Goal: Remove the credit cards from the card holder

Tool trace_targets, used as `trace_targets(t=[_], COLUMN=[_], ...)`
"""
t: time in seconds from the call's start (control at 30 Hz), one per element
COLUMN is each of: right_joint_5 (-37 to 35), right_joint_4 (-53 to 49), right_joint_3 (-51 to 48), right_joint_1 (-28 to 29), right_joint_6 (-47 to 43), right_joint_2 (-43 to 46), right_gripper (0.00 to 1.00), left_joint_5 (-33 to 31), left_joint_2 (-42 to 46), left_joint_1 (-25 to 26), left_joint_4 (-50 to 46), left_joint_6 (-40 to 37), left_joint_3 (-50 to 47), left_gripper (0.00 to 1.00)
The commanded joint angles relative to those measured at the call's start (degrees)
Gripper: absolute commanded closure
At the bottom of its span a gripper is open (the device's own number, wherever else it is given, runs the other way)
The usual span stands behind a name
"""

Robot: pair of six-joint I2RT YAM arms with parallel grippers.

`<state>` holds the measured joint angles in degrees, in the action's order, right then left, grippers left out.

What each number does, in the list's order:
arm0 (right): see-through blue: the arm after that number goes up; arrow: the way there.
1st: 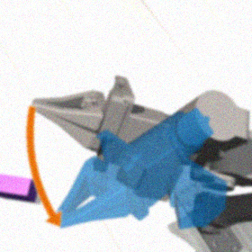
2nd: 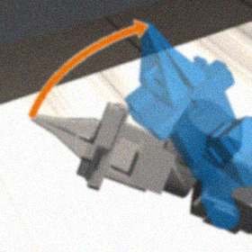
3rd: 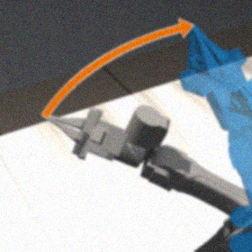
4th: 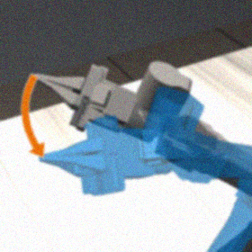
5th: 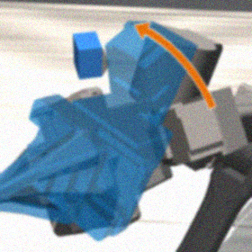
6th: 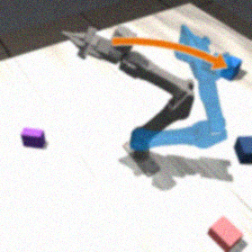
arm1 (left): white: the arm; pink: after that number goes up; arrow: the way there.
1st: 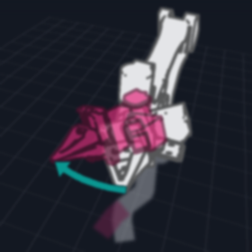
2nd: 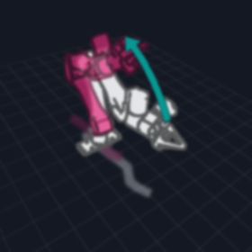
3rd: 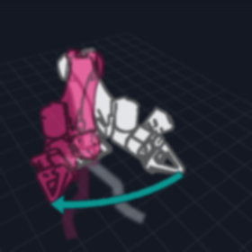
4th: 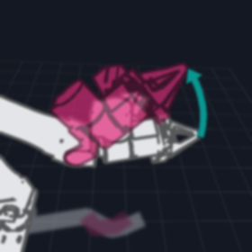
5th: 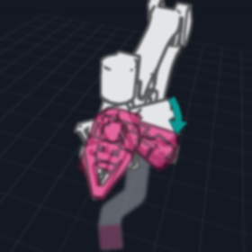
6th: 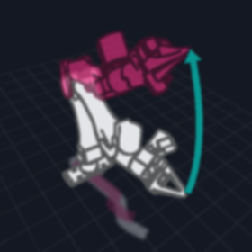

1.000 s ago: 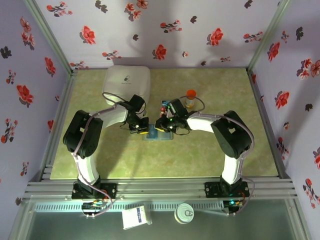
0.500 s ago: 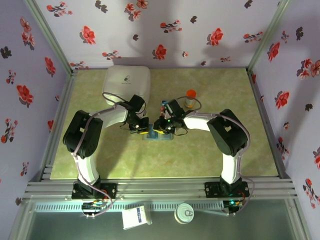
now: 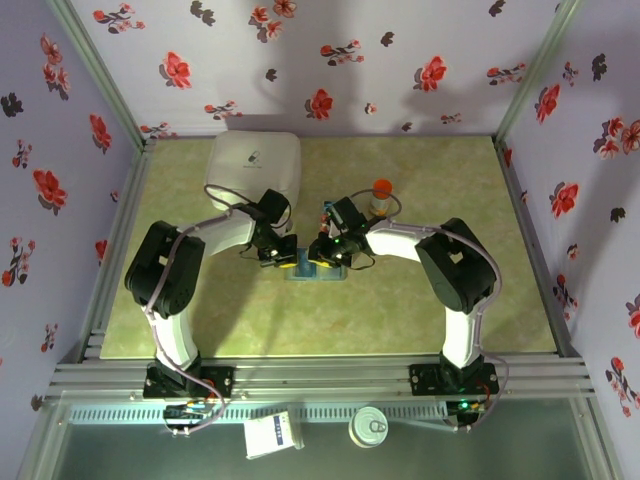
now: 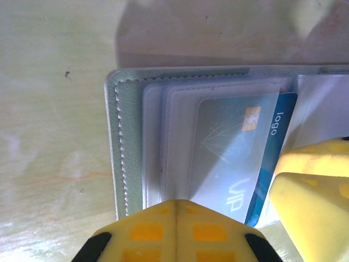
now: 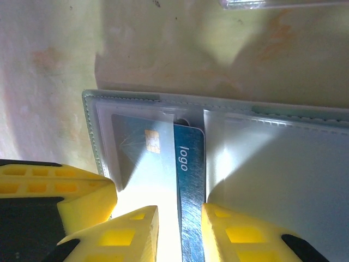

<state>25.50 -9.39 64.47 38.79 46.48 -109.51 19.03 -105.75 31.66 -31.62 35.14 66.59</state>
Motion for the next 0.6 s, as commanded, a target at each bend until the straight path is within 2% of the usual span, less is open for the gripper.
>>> trace_targets(t=[0.0, 0.17, 0.57], right_joint_5=[-1.48, -0.78, 1.31], right_joint_4=[-1.28, 0.32, 4.41], right_joint_3=[-0.17, -0.89, -2.92], right_joint_1=[0.24, 0.06, -0.81], right_joint_6=[-1.15, -0.26, 2.17], right_joint_2=[2.37, 2.02, 0.90], right_gripper=[0.73, 0.73, 0.73], left_joint_5=[0.39, 2.93, 2.25], left_joint_2=[3.00, 2.42, -1.28], left_joint_1=[0.02, 0.22, 0.24], left_joint_4=[-3.33, -1.80, -1.18], left_joint_6=[-1.11, -0.35, -0.92], left_joint_3=[1.49, 1.43, 1.50], left_gripper=[0.98, 1.00, 1.00])
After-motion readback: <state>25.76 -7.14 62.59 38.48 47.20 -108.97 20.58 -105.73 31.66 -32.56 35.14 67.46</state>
